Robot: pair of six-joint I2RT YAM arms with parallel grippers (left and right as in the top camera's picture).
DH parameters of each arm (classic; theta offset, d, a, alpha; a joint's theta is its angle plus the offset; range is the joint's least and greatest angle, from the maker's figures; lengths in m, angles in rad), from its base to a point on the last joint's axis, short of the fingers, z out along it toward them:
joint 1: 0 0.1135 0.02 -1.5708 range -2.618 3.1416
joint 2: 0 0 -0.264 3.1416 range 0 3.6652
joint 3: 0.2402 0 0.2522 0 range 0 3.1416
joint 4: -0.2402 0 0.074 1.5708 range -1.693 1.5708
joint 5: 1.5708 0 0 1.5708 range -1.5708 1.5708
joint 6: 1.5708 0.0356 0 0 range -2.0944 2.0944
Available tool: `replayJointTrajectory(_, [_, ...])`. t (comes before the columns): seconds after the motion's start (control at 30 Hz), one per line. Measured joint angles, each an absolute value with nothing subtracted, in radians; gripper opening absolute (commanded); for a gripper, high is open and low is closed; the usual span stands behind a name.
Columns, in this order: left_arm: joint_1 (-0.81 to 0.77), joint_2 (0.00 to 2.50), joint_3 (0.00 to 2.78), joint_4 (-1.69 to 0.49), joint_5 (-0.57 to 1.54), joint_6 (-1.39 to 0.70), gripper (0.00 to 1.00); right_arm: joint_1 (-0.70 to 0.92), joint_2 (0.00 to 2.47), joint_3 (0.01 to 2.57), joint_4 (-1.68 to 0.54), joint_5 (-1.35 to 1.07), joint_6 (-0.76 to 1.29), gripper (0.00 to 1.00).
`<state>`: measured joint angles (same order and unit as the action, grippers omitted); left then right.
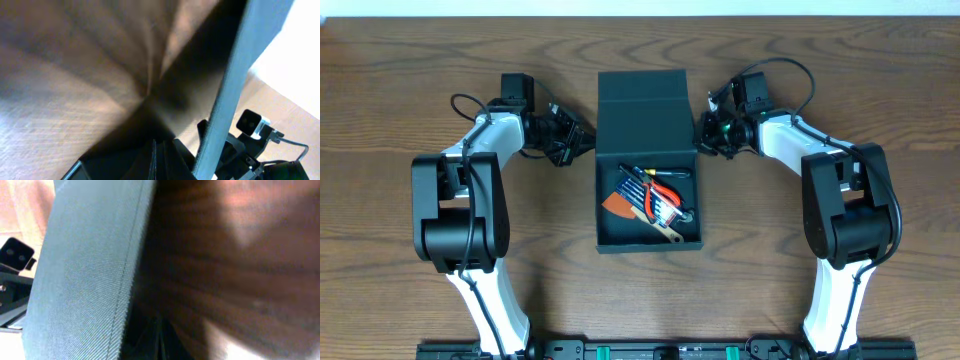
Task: Pack container
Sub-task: 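Push the lid forward with both grippers to close the box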
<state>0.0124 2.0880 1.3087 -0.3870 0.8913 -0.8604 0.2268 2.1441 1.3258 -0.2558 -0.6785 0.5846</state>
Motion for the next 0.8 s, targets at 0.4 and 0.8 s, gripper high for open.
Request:
replayJointTrajectory(0.4, [0.019,2.091,1.37,-0.454,0.931,-0.693,0.06,0.227,2.09,1.326,-0.237,-0.679,0.484,0.01])
replayJointTrajectory(0.8, [0.017,1.983,1.388,-0.575,0.893,-0.535,0.06,0.228,1.893,1.326,-0.274,-0.671,0.382,0.01])
